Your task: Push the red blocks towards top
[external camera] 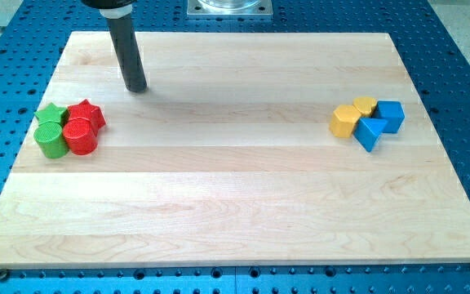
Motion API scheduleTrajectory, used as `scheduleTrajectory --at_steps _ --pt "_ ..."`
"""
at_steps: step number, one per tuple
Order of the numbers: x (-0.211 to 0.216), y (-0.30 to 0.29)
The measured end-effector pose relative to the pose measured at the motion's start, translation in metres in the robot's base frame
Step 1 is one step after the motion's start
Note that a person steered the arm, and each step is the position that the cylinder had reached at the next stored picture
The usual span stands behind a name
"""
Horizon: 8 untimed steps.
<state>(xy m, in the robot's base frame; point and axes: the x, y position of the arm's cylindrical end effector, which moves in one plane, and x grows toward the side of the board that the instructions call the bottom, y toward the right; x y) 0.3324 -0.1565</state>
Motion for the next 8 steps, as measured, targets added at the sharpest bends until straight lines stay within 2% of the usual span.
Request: scheduleTrajectory --at_steps 4,5,6,7,8 --pt "0.002 -0.008" --pt "-0.013 -0.008" --pt "0.007 0.015" --pt "0.086 0.053" --pt "0.212 0.053"
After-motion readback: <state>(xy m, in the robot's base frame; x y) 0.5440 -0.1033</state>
